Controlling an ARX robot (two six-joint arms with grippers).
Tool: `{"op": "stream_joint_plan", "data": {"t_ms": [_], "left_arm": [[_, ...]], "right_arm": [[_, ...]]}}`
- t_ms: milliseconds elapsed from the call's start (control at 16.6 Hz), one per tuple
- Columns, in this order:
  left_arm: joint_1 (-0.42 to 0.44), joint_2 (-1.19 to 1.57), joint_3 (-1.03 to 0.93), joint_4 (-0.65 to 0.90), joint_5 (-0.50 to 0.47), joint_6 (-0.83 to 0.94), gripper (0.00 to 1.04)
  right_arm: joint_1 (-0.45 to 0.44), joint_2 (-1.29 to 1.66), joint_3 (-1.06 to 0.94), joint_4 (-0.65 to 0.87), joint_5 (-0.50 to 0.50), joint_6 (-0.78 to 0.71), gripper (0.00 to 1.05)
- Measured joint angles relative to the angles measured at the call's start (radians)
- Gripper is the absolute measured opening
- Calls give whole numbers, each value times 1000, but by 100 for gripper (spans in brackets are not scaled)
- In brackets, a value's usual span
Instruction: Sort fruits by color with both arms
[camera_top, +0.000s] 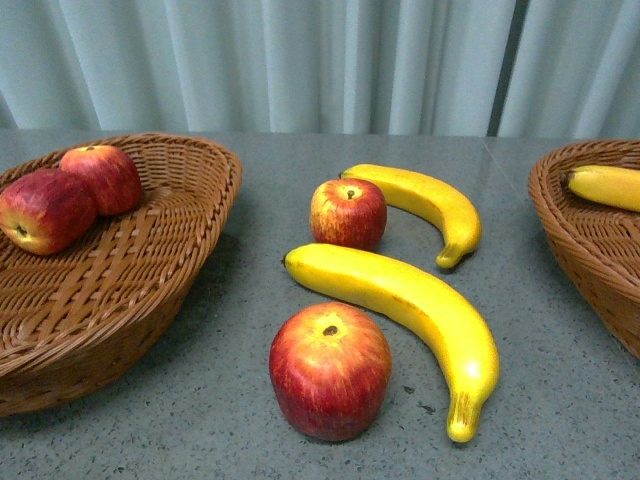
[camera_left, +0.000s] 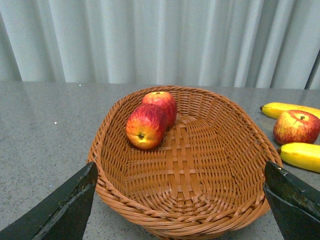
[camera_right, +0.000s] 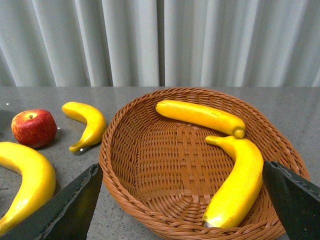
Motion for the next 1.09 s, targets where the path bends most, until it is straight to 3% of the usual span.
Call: {"op": "stream_joint_plan", "data": {"t_ms": [846, 906, 967, 1027, 1088], "left_arm": [[0, 0, 0, 0, 0, 0, 98], [-160, 185, 83, -47, -320, -72, 98], [-51, 555, 272, 311, -198, 33, 98], [-156, 1042, 553, 399, 11, 163, 98], [-198, 1151, 621, 362, 31, 184, 98]], "right_arm": [[0, 0, 0, 0, 0, 0, 98], [0, 0, 0, 1, 3, -1, 98], [0, 0, 0, 1, 3, 0, 98], [0, 0, 0, 1, 3, 0, 98], [0, 0, 0, 1, 3, -1, 98]]}}
